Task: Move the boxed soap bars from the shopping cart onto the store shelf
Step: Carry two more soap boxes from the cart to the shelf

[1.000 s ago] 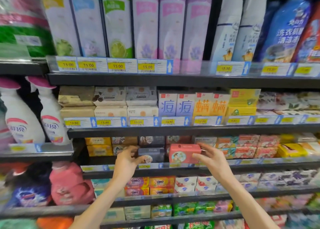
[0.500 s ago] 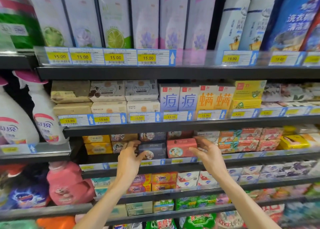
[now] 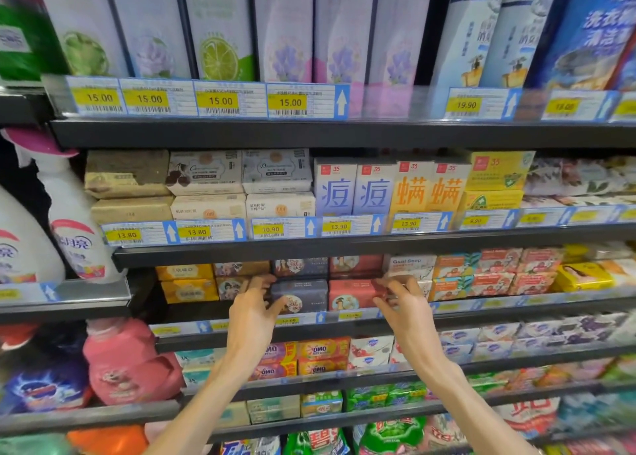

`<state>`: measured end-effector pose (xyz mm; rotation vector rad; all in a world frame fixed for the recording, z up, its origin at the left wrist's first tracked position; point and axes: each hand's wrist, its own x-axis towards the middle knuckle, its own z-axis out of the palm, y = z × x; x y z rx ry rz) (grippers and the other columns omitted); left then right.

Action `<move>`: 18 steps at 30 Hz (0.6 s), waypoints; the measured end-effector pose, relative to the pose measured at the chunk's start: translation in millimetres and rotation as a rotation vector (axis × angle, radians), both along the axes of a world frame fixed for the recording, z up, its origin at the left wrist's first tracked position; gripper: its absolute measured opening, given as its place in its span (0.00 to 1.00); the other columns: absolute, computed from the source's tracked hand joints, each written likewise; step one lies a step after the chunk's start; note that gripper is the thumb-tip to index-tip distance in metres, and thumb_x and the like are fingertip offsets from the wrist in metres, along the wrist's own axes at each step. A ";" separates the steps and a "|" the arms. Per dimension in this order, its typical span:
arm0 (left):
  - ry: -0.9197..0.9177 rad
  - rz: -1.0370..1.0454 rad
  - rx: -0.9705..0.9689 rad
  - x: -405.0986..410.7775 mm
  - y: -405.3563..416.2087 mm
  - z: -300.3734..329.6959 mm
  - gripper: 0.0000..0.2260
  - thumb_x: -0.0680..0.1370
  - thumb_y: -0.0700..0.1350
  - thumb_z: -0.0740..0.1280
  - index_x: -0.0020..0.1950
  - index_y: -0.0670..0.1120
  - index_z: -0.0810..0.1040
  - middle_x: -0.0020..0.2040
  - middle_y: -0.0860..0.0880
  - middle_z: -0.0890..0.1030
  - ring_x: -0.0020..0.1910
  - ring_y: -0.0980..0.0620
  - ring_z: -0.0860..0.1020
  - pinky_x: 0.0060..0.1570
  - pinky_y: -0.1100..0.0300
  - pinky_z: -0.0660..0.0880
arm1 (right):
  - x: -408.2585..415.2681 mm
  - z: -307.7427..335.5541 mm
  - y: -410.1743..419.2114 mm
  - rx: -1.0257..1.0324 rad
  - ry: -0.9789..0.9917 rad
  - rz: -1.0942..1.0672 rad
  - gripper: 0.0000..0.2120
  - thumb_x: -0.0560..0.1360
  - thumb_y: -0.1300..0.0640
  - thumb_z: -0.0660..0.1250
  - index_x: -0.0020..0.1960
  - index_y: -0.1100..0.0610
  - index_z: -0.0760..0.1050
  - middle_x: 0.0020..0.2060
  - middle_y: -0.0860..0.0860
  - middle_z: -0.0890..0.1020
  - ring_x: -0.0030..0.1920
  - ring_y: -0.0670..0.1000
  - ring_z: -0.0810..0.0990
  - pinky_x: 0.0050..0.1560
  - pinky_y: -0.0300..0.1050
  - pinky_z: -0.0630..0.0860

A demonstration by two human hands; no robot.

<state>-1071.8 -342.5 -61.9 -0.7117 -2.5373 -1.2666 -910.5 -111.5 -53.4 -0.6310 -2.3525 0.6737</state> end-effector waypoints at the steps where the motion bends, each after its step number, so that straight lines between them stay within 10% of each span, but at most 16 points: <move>1: 0.004 0.000 0.002 0.4 0.2 0.0 0.15 0.76 0.51 0.74 0.60 0.53 0.76 0.57 0.51 0.83 0.50 0.52 0.84 0.53 0.53 0.83 | -0.2 -0.8 -1.4 0.011 0.011 -0.010 0.15 0.76 0.56 0.73 0.62 0.52 0.79 0.54 0.47 0.74 0.42 0.47 0.80 0.49 0.45 0.81; 18: -0.014 0.003 -0.002 5.6 2.7 4.3 0.16 0.76 0.52 0.75 0.60 0.54 0.76 0.57 0.51 0.81 0.51 0.51 0.84 0.53 0.51 0.83 | -22.0 -0.7 -22.1 0.233 0.023 0.081 0.08 0.74 0.55 0.74 0.50 0.52 0.77 0.46 0.45 0.73 0.45 0.47 0.73 0.38 0.41 0.75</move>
